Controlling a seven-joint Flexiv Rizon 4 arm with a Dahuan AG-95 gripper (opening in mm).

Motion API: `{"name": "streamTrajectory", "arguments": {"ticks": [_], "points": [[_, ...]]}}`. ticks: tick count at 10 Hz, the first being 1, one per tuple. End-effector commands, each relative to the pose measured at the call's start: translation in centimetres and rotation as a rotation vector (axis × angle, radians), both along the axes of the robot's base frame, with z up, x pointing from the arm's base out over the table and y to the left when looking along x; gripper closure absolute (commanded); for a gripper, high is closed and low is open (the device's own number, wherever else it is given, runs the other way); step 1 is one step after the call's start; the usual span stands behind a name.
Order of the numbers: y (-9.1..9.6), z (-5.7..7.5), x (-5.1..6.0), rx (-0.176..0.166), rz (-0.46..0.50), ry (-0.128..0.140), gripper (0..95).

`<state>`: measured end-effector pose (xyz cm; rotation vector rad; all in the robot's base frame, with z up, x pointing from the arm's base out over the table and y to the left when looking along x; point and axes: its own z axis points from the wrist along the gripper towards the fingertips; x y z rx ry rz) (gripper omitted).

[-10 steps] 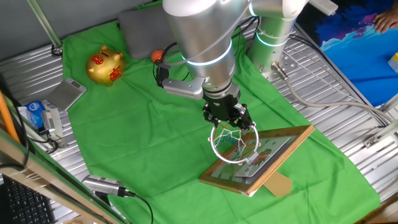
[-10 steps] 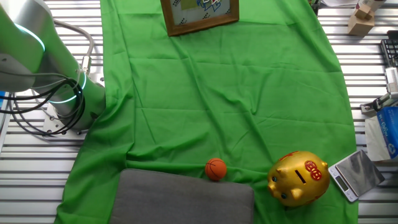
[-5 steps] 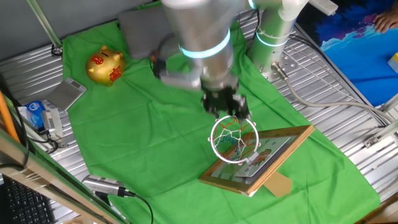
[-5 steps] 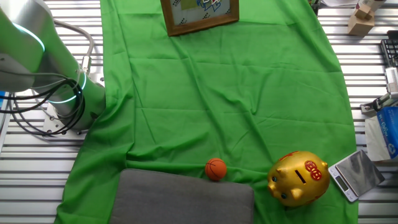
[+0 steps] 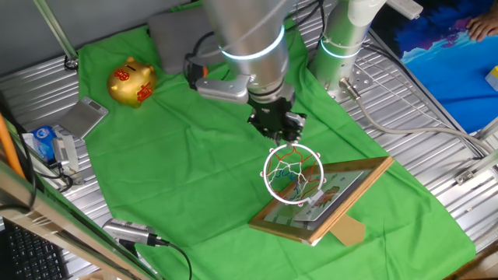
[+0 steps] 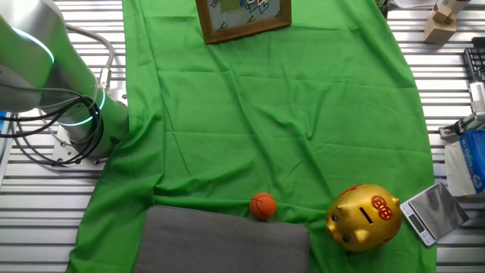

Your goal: Grab a basketball, release it and shoot it into the basket

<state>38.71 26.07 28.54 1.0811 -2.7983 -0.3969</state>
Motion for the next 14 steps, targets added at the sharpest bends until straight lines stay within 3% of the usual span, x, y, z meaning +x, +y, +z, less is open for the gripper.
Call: {"name": "streamTrajectory", "arguments": {"ticks": [1,8,11,14], "points": [[-1.0,-0.3,0.3,0.008,0.013,-0.008,95.0],[-7.7,-3.2,4.9,0.036,0.161,-0.035,95.0],[-9.2,-4.4,5.3,0.041,0.175,-0.041,95.0],[-9.6,-4.2,5.1,0.017,0.161,-0.036,95.0]]}}
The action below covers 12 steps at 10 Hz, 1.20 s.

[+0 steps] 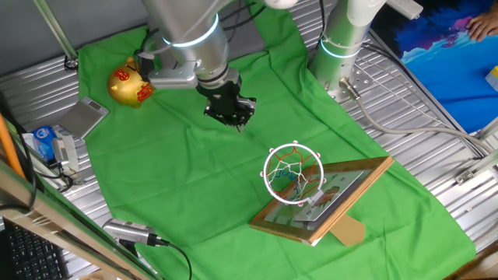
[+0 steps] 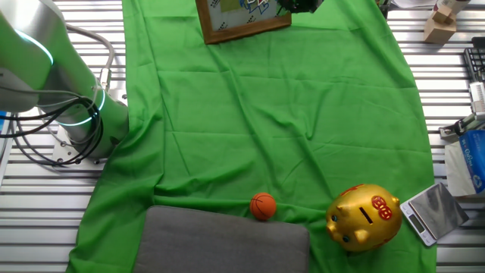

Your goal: Grab a basketball, release it and shoot it into the basket

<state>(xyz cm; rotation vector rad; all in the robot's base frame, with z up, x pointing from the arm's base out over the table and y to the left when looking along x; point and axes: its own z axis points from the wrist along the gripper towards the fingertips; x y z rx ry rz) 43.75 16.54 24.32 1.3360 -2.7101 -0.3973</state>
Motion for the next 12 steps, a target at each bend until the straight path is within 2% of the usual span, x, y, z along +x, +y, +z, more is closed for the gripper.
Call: {"name": "streamTrajectory", "arguments": {"ticks": [1,2,3,4,5,6,8,11,12], "points": [[-0.04,0.09,-0.08,-0.009,-0.029,0.016,95.0],[-0.04,0.09,-0.08,-0.003,-0.051,0.03,95.0],[-0.04,0.09,-0.08,-0.026,-0.095,0.043,95.0],[-0.04,0.09,-0.08,-0.066,-0.151,0.057,95.0],[-0.04,0.09,-0.08,-0.074,-0.187,0.056,95.0],[-0.04,0.09,-0.08,-0.057,-0.229,0.06,95.0],[-0.04,0.09,-0.08,-0.031,-0.23,0.066,95.0],[-0.04,0.09,-0.08,-0.03,-0.191,0.06,95.0],[-0.71,-0.8,0.76,-0.013,-0.151,0.037,95.0]]}}
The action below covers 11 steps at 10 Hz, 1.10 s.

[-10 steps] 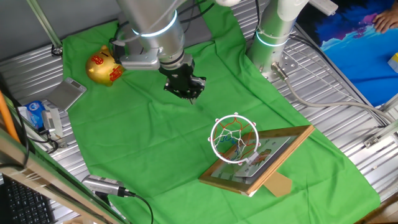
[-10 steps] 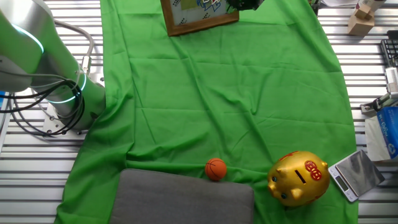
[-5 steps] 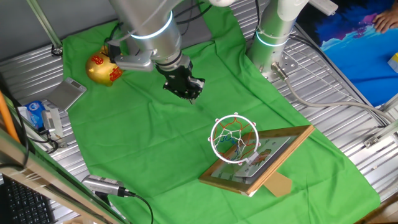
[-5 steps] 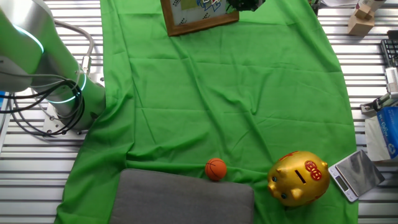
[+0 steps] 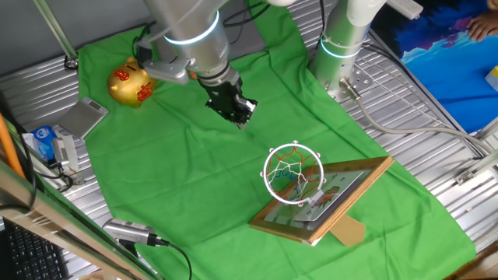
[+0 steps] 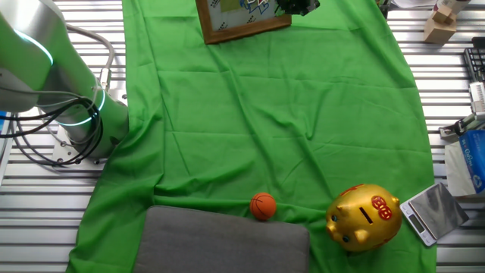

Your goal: Grab a basketball, release it and shoot it into the basket

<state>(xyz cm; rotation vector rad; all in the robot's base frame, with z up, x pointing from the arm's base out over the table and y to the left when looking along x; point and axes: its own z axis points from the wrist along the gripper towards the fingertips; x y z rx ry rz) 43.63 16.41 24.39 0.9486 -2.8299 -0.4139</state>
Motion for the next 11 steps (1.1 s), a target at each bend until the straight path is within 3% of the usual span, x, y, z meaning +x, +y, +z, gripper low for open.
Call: {"name": "streamTrajectory", "arguments": {"ticks": [1,3,5,8,11], "points": [[-2.0,-1.9,2.6,0.022,0.13,-0.036,95.0],[-4.5,-4.5,6.3,0.019,0.153,-0.044,95.0],[-6.0,-6.9,8.5,0.011,0.169,-0.058,95.0],[-7.3,-9.2,9.1,-0.021,0.194,-0.09,95.0],[-7.6,-9.5,8.9,-0.013,0.22,-0.102,95.0]]}}
